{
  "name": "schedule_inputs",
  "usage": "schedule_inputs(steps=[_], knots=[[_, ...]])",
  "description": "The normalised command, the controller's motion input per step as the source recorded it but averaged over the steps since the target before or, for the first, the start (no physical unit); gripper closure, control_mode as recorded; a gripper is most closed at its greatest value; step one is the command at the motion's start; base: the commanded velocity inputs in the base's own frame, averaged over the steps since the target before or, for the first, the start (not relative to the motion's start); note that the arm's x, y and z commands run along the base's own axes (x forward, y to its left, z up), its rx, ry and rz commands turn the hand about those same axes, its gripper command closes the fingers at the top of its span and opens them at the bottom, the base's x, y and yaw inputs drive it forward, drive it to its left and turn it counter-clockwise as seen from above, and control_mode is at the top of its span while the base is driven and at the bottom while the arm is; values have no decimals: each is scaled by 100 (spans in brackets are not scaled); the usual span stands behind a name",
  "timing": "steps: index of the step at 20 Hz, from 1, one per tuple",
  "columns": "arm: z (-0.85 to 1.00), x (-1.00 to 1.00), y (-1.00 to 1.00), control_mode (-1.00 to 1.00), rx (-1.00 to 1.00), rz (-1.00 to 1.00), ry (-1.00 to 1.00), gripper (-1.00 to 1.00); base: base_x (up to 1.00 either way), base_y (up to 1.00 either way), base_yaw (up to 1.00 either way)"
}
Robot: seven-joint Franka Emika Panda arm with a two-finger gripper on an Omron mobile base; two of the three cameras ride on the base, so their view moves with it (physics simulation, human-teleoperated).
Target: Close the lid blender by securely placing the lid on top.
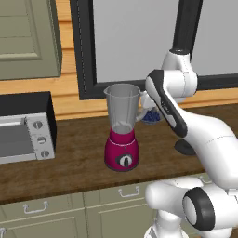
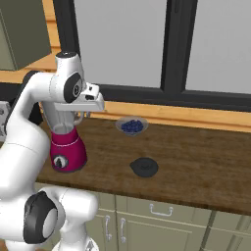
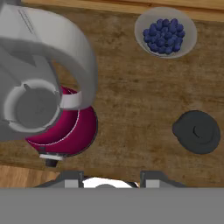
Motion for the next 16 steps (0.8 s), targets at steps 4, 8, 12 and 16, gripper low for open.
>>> schedule_inputs(steps=[4,8,12,16], knots=[[-13,-10,-9,-100,2,0,-1,-100,0,0,0],[-79,-30,-92,-100,18,-2,-2,-100,0,0,0],[-99,-30,-100,-100,23,-14,6,-100,0,0,0],[-92,-5,-99,-100,19,-22,20,-100,0,0,0]])
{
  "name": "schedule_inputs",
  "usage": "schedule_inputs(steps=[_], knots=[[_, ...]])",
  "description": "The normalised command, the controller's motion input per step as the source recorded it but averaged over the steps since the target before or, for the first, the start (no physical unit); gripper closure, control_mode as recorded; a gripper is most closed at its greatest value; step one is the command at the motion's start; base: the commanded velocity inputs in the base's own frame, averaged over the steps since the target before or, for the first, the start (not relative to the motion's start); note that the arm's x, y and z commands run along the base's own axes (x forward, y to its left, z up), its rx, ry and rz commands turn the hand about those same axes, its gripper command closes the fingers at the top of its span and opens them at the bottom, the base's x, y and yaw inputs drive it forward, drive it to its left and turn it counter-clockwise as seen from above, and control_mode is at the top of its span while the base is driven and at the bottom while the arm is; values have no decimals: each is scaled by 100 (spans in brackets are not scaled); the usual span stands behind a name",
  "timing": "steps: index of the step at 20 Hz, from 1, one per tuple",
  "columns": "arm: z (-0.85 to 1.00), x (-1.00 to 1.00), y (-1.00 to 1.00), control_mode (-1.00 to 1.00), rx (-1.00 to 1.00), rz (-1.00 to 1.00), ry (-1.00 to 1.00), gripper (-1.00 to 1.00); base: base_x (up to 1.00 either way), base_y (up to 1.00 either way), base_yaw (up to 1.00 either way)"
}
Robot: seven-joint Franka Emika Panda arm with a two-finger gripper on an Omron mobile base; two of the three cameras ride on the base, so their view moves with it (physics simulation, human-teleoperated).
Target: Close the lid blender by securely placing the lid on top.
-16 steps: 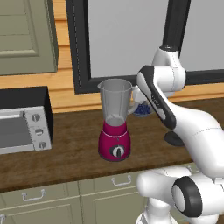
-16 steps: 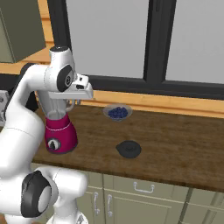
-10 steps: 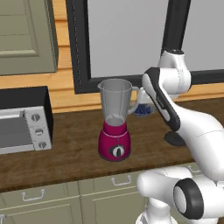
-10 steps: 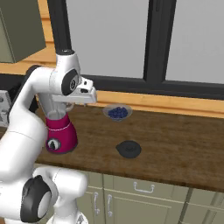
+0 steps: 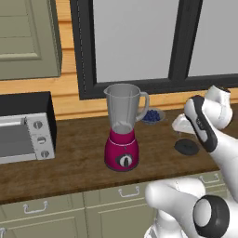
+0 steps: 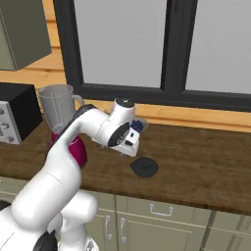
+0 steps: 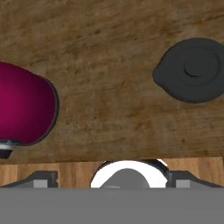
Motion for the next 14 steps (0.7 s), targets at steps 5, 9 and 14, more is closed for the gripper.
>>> schedule_inputs(steps=[5,9,14], knots=[[-59,32,-54,-100,1,-5,21,-100,0,0,0],[-35,58,-18,-100,0,-9,24,-100,0,0,0],[-37,51,-37,-100,0,-9,18,-100,0,0,0]])
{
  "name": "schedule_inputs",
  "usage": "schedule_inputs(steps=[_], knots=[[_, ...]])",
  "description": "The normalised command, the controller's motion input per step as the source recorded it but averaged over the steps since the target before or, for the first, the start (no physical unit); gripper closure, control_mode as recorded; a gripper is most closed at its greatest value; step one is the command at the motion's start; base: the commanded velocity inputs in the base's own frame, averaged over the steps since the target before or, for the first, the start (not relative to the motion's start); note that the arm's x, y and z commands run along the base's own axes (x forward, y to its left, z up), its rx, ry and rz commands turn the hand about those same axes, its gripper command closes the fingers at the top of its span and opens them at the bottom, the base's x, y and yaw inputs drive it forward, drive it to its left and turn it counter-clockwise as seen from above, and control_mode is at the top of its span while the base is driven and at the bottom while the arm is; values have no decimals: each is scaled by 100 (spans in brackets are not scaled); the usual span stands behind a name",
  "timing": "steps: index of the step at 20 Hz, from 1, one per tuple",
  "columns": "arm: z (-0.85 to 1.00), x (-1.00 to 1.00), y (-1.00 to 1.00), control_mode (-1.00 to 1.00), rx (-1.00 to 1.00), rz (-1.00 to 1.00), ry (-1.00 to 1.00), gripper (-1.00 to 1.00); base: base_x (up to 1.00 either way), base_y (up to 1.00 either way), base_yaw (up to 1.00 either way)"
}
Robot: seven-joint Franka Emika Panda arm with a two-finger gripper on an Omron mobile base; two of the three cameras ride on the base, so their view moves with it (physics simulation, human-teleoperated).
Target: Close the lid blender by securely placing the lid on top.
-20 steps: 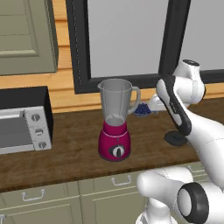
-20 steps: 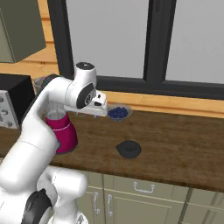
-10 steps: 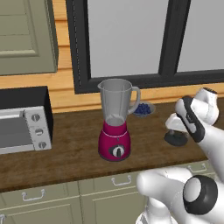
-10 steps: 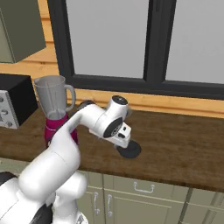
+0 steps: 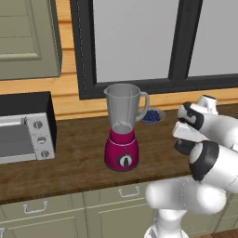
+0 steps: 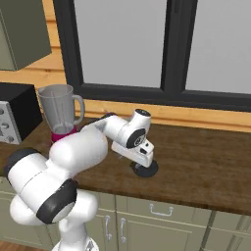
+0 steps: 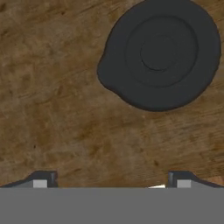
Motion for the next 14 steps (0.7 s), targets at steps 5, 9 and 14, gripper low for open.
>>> schedule_inputs(steps=[5,9,14], knots=[[-16,48,-46,-100,0,-3,7,-100,0,0,0],[-27,52,-12,-100,0,0,1,-100,0,0,0],[-39,34,-3,-100,0,0,0,-100,0,0,0]])
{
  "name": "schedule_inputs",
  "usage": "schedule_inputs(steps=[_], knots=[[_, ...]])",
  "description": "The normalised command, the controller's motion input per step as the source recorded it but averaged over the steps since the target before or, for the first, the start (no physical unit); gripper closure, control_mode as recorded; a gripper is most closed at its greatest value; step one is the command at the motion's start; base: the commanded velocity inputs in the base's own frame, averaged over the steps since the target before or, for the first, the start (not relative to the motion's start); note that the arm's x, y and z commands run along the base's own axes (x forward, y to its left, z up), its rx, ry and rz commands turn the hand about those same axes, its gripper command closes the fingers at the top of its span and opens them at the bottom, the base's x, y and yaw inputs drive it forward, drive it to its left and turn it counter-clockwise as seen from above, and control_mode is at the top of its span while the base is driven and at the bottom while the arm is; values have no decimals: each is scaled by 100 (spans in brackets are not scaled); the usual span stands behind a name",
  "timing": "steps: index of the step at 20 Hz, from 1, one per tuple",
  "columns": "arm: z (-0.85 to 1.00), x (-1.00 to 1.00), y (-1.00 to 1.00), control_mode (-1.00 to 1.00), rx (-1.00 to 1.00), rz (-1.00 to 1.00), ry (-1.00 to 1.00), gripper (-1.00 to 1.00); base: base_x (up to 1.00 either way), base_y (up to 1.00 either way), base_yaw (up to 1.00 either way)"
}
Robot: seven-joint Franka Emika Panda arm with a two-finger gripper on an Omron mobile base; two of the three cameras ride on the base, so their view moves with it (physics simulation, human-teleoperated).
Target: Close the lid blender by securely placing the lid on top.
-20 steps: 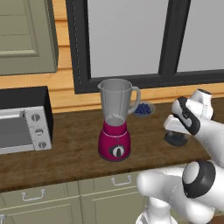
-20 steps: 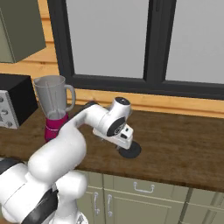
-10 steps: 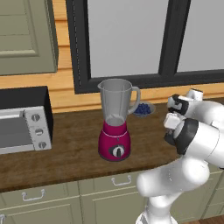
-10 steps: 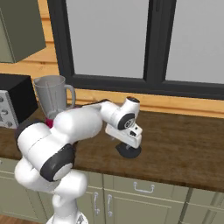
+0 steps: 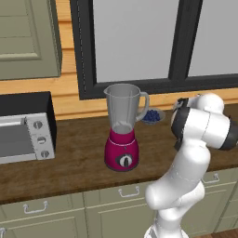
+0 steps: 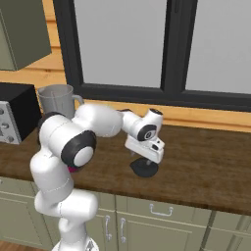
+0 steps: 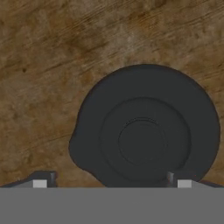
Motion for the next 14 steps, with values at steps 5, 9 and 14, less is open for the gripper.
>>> schedule_inputs(steps=[5,9,14], knots=[[-32,16,-4,-100,0,0,0,-100,0,0,0],[-31,0,0,-100,0,0,0,-100,0,0,0],[-38,0,0,-100,0,0,0,-100,0,0,0]])
